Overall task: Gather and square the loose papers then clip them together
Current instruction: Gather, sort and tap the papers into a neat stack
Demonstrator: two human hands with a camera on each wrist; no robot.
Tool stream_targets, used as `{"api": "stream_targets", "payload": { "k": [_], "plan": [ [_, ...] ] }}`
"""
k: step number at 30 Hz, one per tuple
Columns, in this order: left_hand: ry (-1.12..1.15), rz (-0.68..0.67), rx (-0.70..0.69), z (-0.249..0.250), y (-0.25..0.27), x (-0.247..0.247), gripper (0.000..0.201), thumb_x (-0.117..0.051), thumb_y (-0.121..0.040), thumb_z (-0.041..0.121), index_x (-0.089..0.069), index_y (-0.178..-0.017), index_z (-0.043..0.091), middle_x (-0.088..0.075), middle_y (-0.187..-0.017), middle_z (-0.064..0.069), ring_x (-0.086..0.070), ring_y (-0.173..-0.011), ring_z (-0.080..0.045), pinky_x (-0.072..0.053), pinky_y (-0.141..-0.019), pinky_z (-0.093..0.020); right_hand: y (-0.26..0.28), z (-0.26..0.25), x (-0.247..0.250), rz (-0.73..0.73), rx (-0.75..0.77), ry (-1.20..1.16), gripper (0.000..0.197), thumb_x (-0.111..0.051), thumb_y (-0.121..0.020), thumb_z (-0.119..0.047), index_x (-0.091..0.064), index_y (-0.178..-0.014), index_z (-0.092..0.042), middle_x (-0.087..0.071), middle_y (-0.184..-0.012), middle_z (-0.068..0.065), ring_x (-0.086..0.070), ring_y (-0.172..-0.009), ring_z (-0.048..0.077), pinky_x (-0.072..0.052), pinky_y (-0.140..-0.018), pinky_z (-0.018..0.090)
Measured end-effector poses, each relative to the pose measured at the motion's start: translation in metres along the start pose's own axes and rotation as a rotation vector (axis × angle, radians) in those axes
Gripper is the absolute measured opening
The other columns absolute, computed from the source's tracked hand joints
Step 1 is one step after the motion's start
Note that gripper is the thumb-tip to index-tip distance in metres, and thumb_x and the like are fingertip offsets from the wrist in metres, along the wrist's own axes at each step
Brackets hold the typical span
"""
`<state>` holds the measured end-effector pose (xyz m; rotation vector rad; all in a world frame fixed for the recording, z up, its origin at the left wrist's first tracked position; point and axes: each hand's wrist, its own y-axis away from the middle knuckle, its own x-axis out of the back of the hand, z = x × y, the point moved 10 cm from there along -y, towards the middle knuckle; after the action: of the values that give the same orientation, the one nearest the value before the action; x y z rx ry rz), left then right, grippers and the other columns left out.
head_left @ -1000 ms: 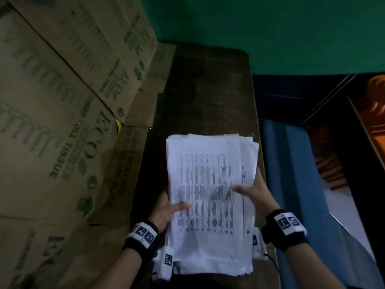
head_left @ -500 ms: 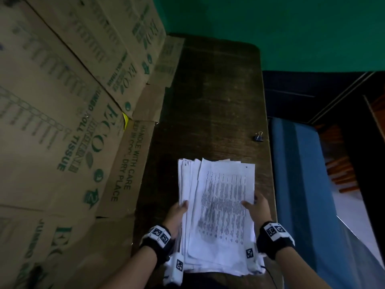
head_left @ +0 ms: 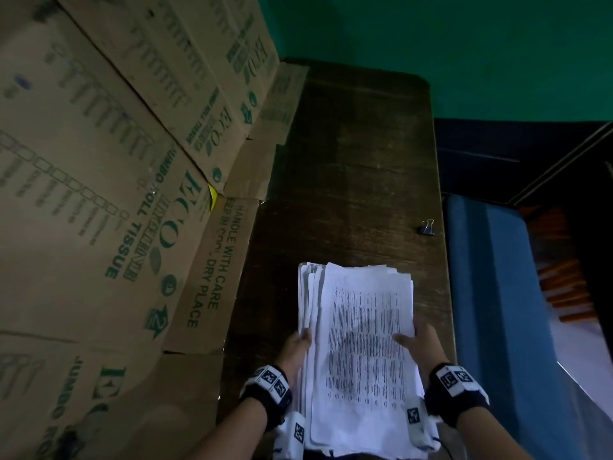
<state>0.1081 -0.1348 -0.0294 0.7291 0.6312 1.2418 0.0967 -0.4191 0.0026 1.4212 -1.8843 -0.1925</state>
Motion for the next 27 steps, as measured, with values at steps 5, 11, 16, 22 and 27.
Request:
{"api": "stream_targets", "payload": {
  "k": [5, 11, 16, 22, 27],
  "plan": [
    [-0.114, -0.015, -0.044, 0.010, 0.007, 0.000, 0.071, -0.055, -0.090, 0.046, -0.023, -0.146, 0.015, -0.037, -0.147, 0.000, -0.040, -0.133, -0.022, -0.031, -0.113, -0.041, -0.003, -0.003, 0.010, 0.128, 0.012, -0.020, 0.035, -0.065, -0.086, 0.000, -0.058, -0.121, 0.000, -0.067, -0.111, 0.014, -0.064, -0.095, 0.028, -0.052, -0.085, 0.039],
    [-0.374, 0.042, -0.159, 0.026, 0.022, -0.012, 0.083, -0.057, -0.091, 0.008, 0.002, -0.149, 0.017, -0.027, -0.144, 0.007, -0.037, -0.136, -0.024, -0.035, -0.107, -0.030, -0.004, -0.012, -0.008, 0.050, 0.021, 0.083, 0.044, -0.071, -0.083, -0.008, -0.051, -0.122, -0.004, -0.064, -0.116, 0.015, -0.062, -0.104, 0.029, -0.052, -0.091, 0.046],
    [-0.547, 0.198, -0.256, 0.031, 0.024, -0.006, 0.088, -0.057, -0.087, 0.007, 0.003, -0.150, 0.019, -0.010, -0.150, -0.010, -0.025, -0.139, -0.035, -0.032, -0.114, -0.040, 0.008, -0.001, -0.001, 0.141, -0.046, 0.305, 0.059, -0.075, -0.080, -0.021, -0.046, -0.129, -0.006, -0.047, -0.132, 0.017, -0.042, -0.124, 0.035, -0.039, -0.104, 0.047],
    [-0.907, 0.325, -0.291, 0.042, 0.031, -0.011, 0.089, -0.061, -0.085, 0.023, -0.001, -0.150, 0.021, -0.019, -0.144, -0.009, -0.027, -0.130, -0.032, -0.034, -0.106, -0.047, 0.024, 0.002, -0.027, 0.038, -0.104, 0.152, 0.068, -0.069, -0.083, -0.002, -0.031, -0.140, -0.005, -0.054, -0.131, 0.019, -0.058, -0.114, 0.033, -0.052, -0.084, 0.032],
    [-0.491, 0.172, -0.282, 0.045, 0.022, -0.010, 0.068, -0.057, -0.083, -0.001, -0.026, -0.142, 0.014, -0.045, -0.135, -0.009, -0.051, -0.122, -0.029, -0.050, -0.098, -0.039, 0.025, 0.000, -0.037, -0.019, -0.113, 0.129, 0.045, -0.071, -0.082, -0.004, -0.052, -0.123, 0.003, -0.061, -0.121, 0.017, -0.060, -0.110, 0.032, -0.048, -0.094, 0.035]
  ]
}}
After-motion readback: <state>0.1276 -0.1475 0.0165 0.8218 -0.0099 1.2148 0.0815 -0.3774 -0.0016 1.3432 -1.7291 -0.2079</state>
